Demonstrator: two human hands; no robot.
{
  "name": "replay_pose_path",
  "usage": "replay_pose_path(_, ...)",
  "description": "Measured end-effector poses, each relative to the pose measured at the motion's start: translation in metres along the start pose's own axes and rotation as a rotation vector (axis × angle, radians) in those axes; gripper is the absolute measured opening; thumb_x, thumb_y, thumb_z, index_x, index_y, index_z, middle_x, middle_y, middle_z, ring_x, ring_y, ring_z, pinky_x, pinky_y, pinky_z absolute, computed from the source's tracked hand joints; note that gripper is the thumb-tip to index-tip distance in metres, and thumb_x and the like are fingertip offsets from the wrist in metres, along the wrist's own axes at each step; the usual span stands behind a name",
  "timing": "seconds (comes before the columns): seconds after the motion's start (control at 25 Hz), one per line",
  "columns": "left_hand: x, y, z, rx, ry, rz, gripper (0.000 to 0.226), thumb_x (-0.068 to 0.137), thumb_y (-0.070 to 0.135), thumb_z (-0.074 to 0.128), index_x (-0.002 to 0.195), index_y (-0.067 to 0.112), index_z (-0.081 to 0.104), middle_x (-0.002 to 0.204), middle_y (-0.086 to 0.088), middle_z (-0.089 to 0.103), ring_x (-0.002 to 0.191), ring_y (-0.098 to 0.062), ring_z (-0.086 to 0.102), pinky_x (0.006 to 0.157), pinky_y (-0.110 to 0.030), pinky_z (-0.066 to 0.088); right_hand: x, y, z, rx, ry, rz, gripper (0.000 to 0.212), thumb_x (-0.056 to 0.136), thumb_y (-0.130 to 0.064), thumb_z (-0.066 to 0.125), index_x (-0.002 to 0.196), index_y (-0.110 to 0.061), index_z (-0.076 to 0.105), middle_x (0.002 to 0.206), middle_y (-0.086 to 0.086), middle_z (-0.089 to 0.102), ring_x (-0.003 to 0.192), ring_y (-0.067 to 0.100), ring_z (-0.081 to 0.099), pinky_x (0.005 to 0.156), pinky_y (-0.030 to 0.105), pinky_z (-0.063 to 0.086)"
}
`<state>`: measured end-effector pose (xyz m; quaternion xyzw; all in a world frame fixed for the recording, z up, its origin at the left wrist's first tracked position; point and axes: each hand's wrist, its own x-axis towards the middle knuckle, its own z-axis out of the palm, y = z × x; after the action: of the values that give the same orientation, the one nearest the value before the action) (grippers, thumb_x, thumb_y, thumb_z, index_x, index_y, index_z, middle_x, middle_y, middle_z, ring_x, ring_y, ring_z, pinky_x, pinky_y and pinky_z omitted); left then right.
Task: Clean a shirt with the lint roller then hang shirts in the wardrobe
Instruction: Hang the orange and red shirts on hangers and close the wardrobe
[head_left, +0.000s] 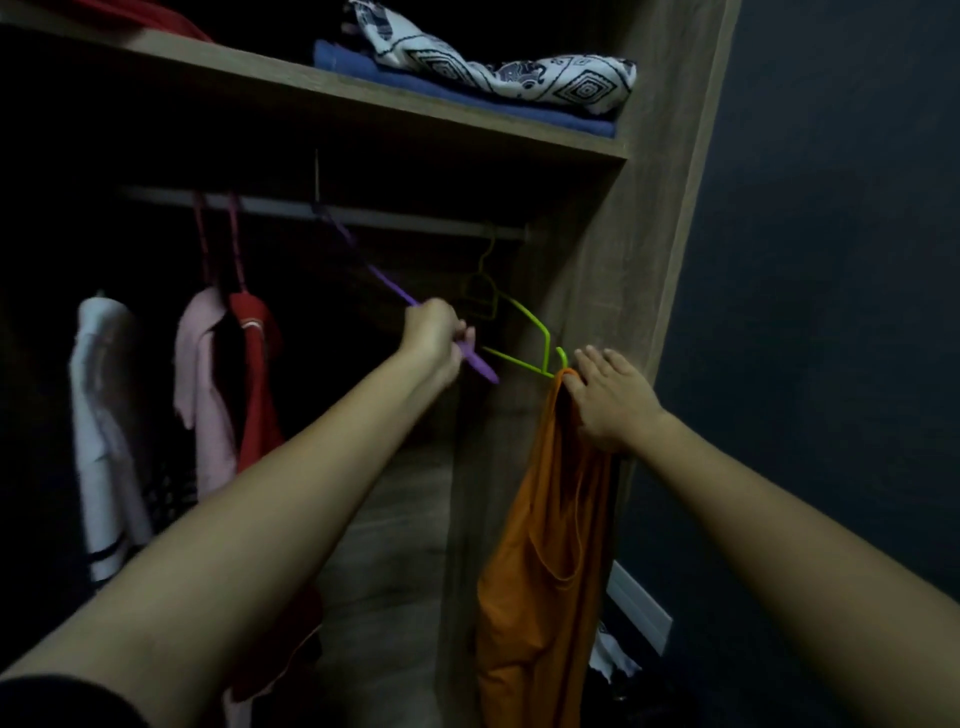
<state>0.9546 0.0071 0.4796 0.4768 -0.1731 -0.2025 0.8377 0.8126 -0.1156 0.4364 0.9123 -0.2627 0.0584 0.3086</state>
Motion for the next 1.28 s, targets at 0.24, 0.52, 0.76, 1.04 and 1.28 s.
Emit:
replay_pose_path(0.24,-0.066,-0.043,-0.115,0.628,-0.028,0.064,0.035,0.094,0.027,0.041,0.066,0.012,0.056,0.055,-0.019,0.046,0.042,-0.029,0.05,0.046,-0.03,0.044,0.002,-0.02,-0.014,0.461,-0.086,0.084,0.073,0.08,-0.02,0.061,0.14,0.002,0.026,0.153,0.022,0.019,0.143,0.032,0.016,0.118,0.039,0.016)
replay_pose_path(0.52,-0.105,-0.004,-0.236,1.116,0.017,0.502,0.021,0.095,0.026,0.049,0.082,0.023,0.065,0.057,0.001,0.062,0.042,0.002,0.054,0.05,-0.016,0.04,0.0,-0.048,-0.021,0.771,-0.072,0.072,0.041,0.066,-0.008,0.059,0.106,0.0,0.059,0.117,0.022,0.061,0.109,0.034,0.058,0.091,0.038,0.05)
replay_pose_path(0.76,-0.127,0.016,-0.271,1.142,-0.043,0.566,0.02,0.093,0.02,0.054,0.077,0.016,0.066,0.053,-0.009,0.057,0.044,-0.005,0.051,0.044,-0.011,0.033,-0.014,-0.061,-0.054,0.964,-0.011,0.079,0.034,0.071,-0.002,0.064,0.104,0.002,0.057,0.111,0.023,0.061,0.101,0.036,0.059,0.082,0.041,0.05)
replay_pose_path(1.04,-0.127,-0.002,-0.233,1.037,-0.258,0.684,0.021,0.092,0.022,0.054,0.073,0.024,0.063,0.049,0.02,0.055,0.047,0.001,0.049,0.049,-0.013,0.031,-0.055,-0.115,-0.118,0.739,0.156,-0.315,0.035,0.085,-0.029,0.052,0.118,-0.018,0.055,0.118,0.009,0.061,0.111,0.029,0.056,0.085,0.038,0.047)
replay_pose_path(1.28,-0.141,-0.018,-0.215,1.18,0.104,1.009,0.03,0.09,0.024,0.053,0.118,0.018,0.059,0.109,-0.008,0.063,0.094,-0.013,0.051,0.078,-0.023,0.036,-0.058,-0.106,-0.094,0.466,0.526,-0.305,0.048,0.094,-0.053,0.026,0.095,-0.016,0.057,0.086,0.009,0.068,0.078,0.03,0.066,0.059,0.029,0.036)
